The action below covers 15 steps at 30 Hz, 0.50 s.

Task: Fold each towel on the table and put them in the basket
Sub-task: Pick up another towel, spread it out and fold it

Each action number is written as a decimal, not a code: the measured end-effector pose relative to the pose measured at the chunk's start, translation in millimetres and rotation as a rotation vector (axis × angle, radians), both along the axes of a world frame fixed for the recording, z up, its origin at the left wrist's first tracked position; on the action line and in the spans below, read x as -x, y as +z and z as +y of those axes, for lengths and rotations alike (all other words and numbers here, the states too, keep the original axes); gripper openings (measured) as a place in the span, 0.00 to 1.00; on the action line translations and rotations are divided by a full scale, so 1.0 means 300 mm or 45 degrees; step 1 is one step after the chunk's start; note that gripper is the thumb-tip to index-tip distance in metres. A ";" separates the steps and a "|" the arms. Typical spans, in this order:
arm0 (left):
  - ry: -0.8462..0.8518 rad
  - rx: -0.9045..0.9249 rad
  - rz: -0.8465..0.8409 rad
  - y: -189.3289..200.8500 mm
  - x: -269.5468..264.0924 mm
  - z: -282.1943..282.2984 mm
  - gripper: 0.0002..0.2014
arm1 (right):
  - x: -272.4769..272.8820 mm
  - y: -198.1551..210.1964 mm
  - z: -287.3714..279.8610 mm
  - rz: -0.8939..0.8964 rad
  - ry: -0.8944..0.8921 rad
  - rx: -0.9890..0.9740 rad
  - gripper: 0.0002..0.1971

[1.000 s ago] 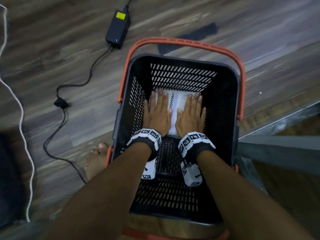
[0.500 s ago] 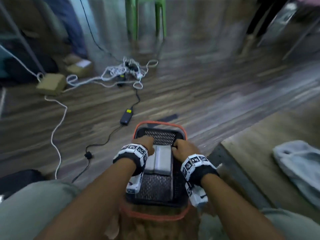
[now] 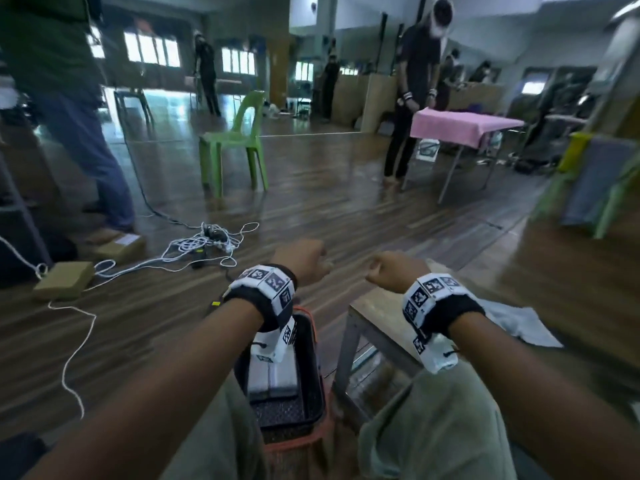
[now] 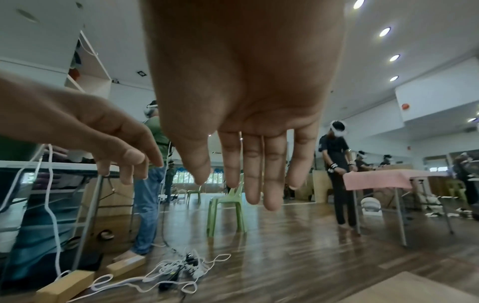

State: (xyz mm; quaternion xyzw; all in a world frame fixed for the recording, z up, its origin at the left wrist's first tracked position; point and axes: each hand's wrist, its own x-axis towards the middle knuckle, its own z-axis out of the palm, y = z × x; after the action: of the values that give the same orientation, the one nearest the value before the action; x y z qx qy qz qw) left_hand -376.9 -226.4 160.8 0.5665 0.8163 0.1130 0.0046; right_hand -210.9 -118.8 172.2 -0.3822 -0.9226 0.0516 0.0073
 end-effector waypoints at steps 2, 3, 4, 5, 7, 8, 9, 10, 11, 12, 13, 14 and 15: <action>-0.065 -0.022 0.021 0.031 -0.054 0.016 0.20 | -0.080 0.036 0.004 0.024 -0.044 0.030 0.19; -0.095 -0.019 0.033 0.044 -0.079 0.027 0.20 | -0.120 0.051 0.010 0.044 -0.066 0.027 0.19; -0.121 -0.002 0.033 0.055 -0.104 0.039 0.21 | -0.160 0.066 0.015 0.065 -0.086 0.020 0.18; -0.156 0.008 0.026 0.066 -0.129 0.053 0.21 | -0.200 0.081 0.021 0.081 -0.106 0.005 0.18; -0.231 0.013 0.026 0.091 -0.182 0.086 0.21 | -0.280 0.110 0.035 0.086 -0.176 -0.017 0.19; -0.263 0.014 0.025 0.102 -0.210 0.103 0.21 | -0.320 0.120 0.040 0.086 -0.227 -0.010 0.19; -0.297 0.004 0.019 0.110 -0.238 0.120 0.20 | -0.357 0.127 0.047 0.084 -0.275 -0.012 0.19; -0.329 -0.004 0.002 0.116 -0.267 0.140 0.20 | -0.392 0.133 0.056 0.077 -0.318 -0.013 0.19; -0.360 -0.016 -0.010 0.122 -0.295 0.159 0.20 | -0.423 0.136 0.067 0.076 -0.352 -0.014 0.19; -0.387 -0.018 -0.018 0.123 -0.320 0.183 0.19 | -0.452 0.134 0.082 0.082 -0.378 -0.009 0.18; -0.412 -0.023 -0.029 0.122 -0.344 0.210 0.19 | -0.479 0.128 0.098 0.091 -0.398 -0.007 0.18; -0.433 -0.022 -0.052 0.116 -0.367 0.239 0.19 | -0.504 0.121 0.114 0.106 -0.414 0.000 0.17; -0.452 -0.017 -0.082 0.107 -0.390 0.266 0.18 | -0.528 0.112 0.127 0.131 -0.427 0.006 0.17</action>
State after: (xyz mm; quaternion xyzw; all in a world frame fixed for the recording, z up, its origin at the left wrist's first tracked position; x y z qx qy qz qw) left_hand -260.0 -146.8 192.9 0.6979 0.7020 0.1338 0.0468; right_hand -52.4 -80.6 205.8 -0.5276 -0.8442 0.0713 0.0622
